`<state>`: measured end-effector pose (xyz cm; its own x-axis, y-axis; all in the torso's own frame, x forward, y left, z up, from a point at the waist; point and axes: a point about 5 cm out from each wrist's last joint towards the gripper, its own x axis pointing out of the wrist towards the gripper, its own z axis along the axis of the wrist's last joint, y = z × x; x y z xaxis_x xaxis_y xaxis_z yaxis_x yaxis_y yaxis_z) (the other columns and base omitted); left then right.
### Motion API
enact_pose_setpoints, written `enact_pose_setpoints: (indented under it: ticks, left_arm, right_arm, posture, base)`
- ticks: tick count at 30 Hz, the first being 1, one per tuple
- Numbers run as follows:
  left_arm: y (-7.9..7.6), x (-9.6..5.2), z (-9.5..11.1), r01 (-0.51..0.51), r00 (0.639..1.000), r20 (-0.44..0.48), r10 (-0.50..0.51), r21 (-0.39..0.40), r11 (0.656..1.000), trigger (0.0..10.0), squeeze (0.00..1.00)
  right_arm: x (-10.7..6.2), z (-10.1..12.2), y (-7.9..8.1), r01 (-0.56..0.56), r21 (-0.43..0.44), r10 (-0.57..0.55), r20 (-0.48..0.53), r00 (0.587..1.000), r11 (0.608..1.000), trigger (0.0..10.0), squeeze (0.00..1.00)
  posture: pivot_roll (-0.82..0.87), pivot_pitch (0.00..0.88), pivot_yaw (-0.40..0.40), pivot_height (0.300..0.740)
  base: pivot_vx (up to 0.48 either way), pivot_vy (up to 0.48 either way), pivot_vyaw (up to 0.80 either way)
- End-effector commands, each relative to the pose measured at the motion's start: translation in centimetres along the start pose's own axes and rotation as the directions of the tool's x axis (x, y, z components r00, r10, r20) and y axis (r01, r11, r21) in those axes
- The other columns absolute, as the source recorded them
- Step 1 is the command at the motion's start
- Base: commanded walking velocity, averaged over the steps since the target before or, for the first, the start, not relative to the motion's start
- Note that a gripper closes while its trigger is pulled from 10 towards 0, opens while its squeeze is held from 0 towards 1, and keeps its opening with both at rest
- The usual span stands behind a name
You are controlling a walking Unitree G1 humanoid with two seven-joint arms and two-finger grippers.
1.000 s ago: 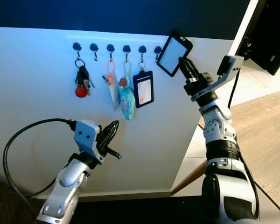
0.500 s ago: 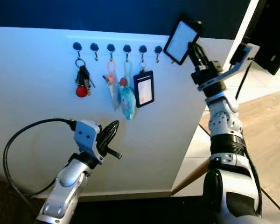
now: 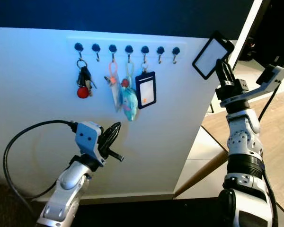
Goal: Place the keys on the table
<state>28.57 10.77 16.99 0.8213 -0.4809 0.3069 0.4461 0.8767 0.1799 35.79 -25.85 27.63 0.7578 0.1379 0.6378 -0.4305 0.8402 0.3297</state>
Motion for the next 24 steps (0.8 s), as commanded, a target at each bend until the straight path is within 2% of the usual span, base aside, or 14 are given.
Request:
enact_pose_setpoints:
  ticks: [1, 3, 5, 9, 10, 11, 12, 13, 16, 18, 24]
  left_arm:
    - [-0.3, -0.1, 0.0, 0.017, 1.000, -0.007, -0.017, 0.008, 1.000, 10.0, 0.00]
    - [-0.4, 0.0, -0.1, 0.019, 1.000, -0.011, -0.019, 0.007, 1.000, 10.0, 0.00]
    - [-0.4, 0.0, -0.3, 0.019, 1.000, -0.018, -0.019, 0.006, 1.000, 10.0, 0.00]
    - [-0.4, 0.0, -0.4, 0.017, 1.000, -0.026, -0.017, 0.002, 1.000, 10.0, 0.00]
    - [-0.4, -0.1, -0.7, 0.012, 0.999, -0.038, -0.012, -0.006, 1.000, 10.0, 0.00]
    - [-0.4, -0.1, -0.7, 0.012, 0.999, -0.038, -0.012, -0.006, 1.000, 10.0, 0.00]
    - [-0.4, -0.4, -1.2, 0.005, 0.998, -0.066, -0.006, -0.014, 1.000, 10.0, 0.00]
    - [-0.4, -0.4, -1.2, 0.005, 0.998, -0.066, -0.006, -0.014, 1.000, 10.0, 0.00]
    - [-0.3, -0.7, -1.5, 0.000, 0.996, -0.086, -0.001, -0.013, 1.000, 10.0, 0.00]
    - [-0.2, -0.9, -1.6, -0.003, 0.996, -0.092, 0.002, -0.011, 1.000, 10.0, 0.00]
    - [-0.1, -1.1, -1.9, -0.006, 0.995, -0.101, 0.005, -0.010, 1.000, 10.0, 0.00]
  right_arm:
    - [-0.9, 0.6, -1.1, 0.068, -0.044, -0.068, 0.009, 0.998, 0.997, 10.0, 0.00]
    - [-1.5, 0.4, -2.0, 0.133, -0.085, -0.135, -0.018, 0.991, 0.987, 10.0, 0.00]
    - [-1.7, 0.0, -1.9, 0.124, -0.105, -0.130, -0.045, 0.991, 0.987, 10.0, 0.00]
    - [-2.3, -1.2, -1.6, 0.089, -0.080, -0.098, -0.117, 0.988, 0.993, 10.0, 0.00]
    - [-3.0, -2.3, -1.6, 0.066, -0.060, -0.076, -0.177, 0.981, 0.996, 10.0, 0.00]
    - [-3.0, -2.3, -1.6, 0.066, -0.060, -0.076, -0.177, 0.981, 0.996, 10.0, 0.00]
    - [-4.6, -4.3, -1.7, 0.054, -0.063, -0.070, -0.282, 0.957, 0.997, 10.0, 0.00]
    - [-4.6, -4.3, -1.7, 0.054, -0.063, -0.070, -0.282, 0.957, 0.997, 10.0, 0.00]
    - [-6.3, -6.1, -1.8, 0.077, -0.067, -0.096, -0.355, 0.930, 0.995, 10.0, 0.00]
    - [-7.1, -6.8, -1.8, 0.096, -0.077, -0.118, -0.377, 0.919, 0.992, 10.0, 0.00]
    - [-7.8, -7.1, -1.9, 0.121, -0.090, -0.146, -0.384, 0.912, 0.989, 10.0, 0.00]
  posture:
    - [0.10, 0.062, -0.061, 0.740]
    - [0.09, 0.064, -0.060, 0.740]
    - [0.09, 0.067, -0.058, 0.740]
    - [0.09, 0.068, -0.060, 0.740]
    - [0.09, 0.070, -0.063, 0.740]
    - [0.09, 0.070, -0.063, 0.740]
    - [0.09, 0.070, -0.063, 0.740]
    - [0.09, 0.070, -0.063, 0.740]
    - [0.10, 0.073, -0.066, 0.740]
    - [0.10, 0.073, -0.066, 0.740]
    - [0.10, 0.072, -0.064, 0.740]
  base:
    - [0.000, 0.000, 0.00]
    - [0.000, 0.000, 0.00]
    - [0.000, 0.000, 0.00]
    - [0.000, 0.000, 0.00]
    - [0.000, 0.000, 0.00]
    - [0.000, 0.000, 0.00]
    - [0.000, 0.000, 0.00]
    - [0.000, 0.000, 0.00]
    - [0.000, 0.000, 0.00]
    - [0.000, 0.000, 0.00]
    - [0.000, 0.000, 0.00]
